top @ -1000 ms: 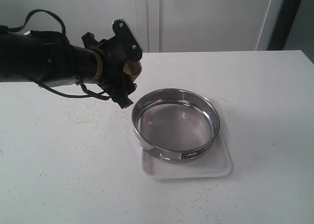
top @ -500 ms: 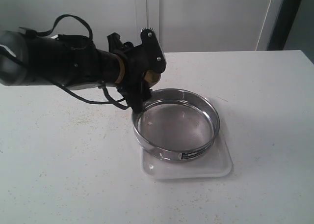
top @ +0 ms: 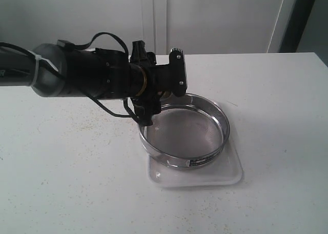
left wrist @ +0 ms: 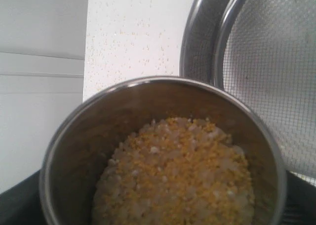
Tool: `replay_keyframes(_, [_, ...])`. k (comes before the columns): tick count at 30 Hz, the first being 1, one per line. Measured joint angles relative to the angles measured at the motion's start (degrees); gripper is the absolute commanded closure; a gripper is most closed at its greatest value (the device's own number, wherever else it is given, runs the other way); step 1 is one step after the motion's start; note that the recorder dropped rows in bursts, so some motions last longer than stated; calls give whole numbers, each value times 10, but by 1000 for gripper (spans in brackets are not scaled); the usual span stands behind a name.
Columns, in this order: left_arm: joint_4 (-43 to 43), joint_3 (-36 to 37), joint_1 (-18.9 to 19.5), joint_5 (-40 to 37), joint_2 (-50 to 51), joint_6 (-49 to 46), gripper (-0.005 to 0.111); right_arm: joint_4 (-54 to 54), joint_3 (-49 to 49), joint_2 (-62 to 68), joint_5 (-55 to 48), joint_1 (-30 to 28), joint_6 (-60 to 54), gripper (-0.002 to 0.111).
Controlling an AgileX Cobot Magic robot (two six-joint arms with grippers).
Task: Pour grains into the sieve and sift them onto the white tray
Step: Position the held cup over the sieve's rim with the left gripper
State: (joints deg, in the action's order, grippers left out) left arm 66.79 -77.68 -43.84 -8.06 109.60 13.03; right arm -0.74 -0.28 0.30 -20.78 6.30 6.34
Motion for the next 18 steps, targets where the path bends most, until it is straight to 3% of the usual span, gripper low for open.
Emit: replay_keyframes(18, [102,-1,-7,-18,4,-2,107,0,0,0,0,0,0,108])
